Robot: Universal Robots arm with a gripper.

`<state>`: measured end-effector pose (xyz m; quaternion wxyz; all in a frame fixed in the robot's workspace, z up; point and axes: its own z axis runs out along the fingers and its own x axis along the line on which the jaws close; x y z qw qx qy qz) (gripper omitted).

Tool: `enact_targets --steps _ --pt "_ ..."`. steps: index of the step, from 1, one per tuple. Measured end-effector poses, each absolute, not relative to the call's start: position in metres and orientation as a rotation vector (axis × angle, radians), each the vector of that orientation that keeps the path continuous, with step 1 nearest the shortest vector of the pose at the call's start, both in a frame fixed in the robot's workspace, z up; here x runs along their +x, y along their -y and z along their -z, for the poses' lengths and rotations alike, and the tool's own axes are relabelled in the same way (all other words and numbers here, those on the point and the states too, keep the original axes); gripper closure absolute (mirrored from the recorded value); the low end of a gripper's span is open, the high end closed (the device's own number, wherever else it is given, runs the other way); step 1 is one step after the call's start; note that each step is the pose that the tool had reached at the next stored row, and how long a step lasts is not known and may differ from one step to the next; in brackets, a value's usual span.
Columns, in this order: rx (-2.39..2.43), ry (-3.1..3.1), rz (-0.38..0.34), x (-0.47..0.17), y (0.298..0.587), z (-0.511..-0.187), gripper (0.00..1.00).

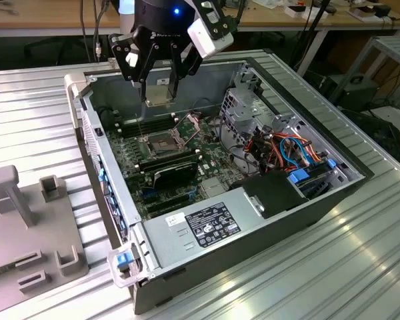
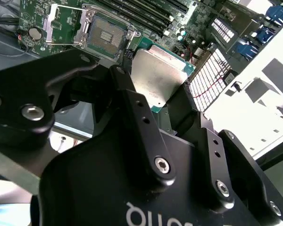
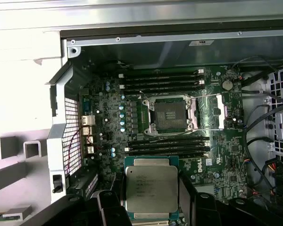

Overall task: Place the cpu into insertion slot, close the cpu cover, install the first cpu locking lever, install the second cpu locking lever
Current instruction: 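Place the cpu into insertion slot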

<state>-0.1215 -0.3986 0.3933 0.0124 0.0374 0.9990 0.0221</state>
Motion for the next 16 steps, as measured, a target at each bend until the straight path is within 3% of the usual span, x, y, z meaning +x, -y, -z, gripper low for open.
enact_targets --steps 16 --pt "0.189 -3.109 -0.068 -0.1204 0.3977 -0.393 0.45"
